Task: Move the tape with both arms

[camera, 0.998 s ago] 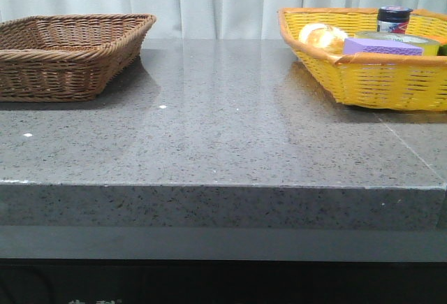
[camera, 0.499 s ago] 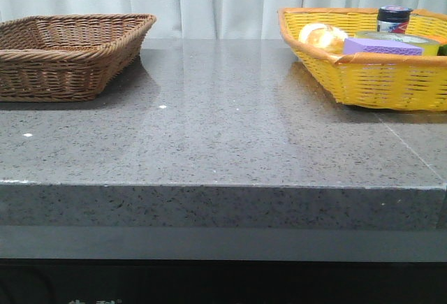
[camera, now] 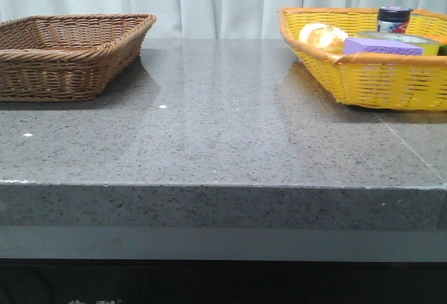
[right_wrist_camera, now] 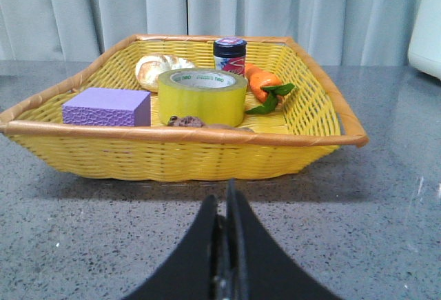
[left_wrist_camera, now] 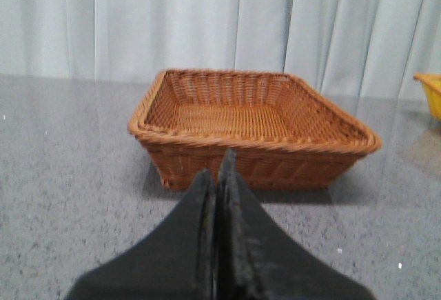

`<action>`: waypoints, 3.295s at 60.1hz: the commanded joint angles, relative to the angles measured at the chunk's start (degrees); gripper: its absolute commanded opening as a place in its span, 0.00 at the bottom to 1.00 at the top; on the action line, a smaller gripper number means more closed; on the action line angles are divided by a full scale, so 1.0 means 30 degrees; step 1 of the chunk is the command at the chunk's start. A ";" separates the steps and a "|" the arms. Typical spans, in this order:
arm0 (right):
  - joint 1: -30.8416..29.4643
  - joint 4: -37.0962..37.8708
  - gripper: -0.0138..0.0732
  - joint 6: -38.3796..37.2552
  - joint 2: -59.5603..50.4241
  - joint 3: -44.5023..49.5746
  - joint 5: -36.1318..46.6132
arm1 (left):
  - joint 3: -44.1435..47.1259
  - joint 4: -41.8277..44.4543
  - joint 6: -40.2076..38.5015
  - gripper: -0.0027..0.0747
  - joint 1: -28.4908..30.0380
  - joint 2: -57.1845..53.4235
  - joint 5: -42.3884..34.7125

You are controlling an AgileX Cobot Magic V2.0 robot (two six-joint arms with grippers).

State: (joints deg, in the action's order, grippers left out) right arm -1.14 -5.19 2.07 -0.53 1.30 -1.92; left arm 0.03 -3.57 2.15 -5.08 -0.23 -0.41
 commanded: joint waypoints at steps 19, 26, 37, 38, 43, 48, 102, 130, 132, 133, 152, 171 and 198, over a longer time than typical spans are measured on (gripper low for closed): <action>-0.0034 -0.0765 0.08 0.0141 0.0361 -0.7244 -0.2793 | -0.8100 -0.0179 -0.0059 0.01 0.0091 0.1246 0.2706; -0.0034 -0.0762 0.08 0.0159 0.1856 -1.0012 -0.4948 | -1.1411 -0.0179 -0.0059 0.01 0.0091 0.2968 0.5444; -0.0034 -0.0743 0.08 0.0159 0.4799 -1.3562 -0.7940 | -1.5792 -0.0179 -0.0059 0.01 0.0091 0.6058 0.9962; -0.0034 -0.0743 0.08 0.0159 0.5002 -1.3853 -0.8123 | -1.6000 -0.0179 -0.0059 0.01 0.0091 0.6260 1.0202; -0.0034 -0.0743 0.08 0.0159 0.6224 -1.4842 -0.9202 | -1.6991 -0.0179 -0.0059 0.01 0.0091 0.7455 1.1575; -0.0034 -0.0760 0.08 0.0159 0.7156 -1.5354 -1.0023 | -1.7122 -0.0179 -0.0059 0.01 0.0091 0.8297 1.1863; -0.0034 -0.0467 0.66 0.0304 1.0694 -1.5029 -1.2532 | -1.6545 0.0256 0.0455 0.47 0.0091 1.2135 1.2638; -0.0050 -0.0448 0.75 -0.0475 1.4044 -1.7393 -1.2642 | -1.6545 -0.6247 0.5134 0.74 -0.1910 1.2135 1.2077; -0.0072 -0.0426 0.75 -0.0690 1.4664 -1.7855 -1.2760 | -1.6545 -0.6518 0.5323 0.74 -0.2202 1.2135 1.2125; -0.0072 -0.0426 0.75 -0.0690 1.4916 -1.8141 -1.2793 | -1.6545 -0.6684 0.5427 0.74 -0.2417 1.2135 1.2125; -0.0510 -0.0426 0.75 -0.0886 2.1724 -2.4250 -1.5291 | -1.6505 -0.6988 0.5427 0.74 -0.6019 1.2513 1.2833; -0.2112 -0.0834 0.75 -0.0886 2.8033 -3.0615 -1.8679 | -1.6508 -0.5534 0.4159 0.74 -1.0601 1.5799 1.3031; -0.2156 -0.1311 0.75 -0.0886 3.4589 -3.6726 -2.1232 | -1.7747 0.2520 -0.3295 0.74 -1.3216 1.7535 1.2599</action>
State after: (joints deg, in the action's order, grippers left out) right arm -7.16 -8.27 -0.66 103.26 -104.46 -66.38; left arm -50.59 3.17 -6.40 -44.15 52.81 41.24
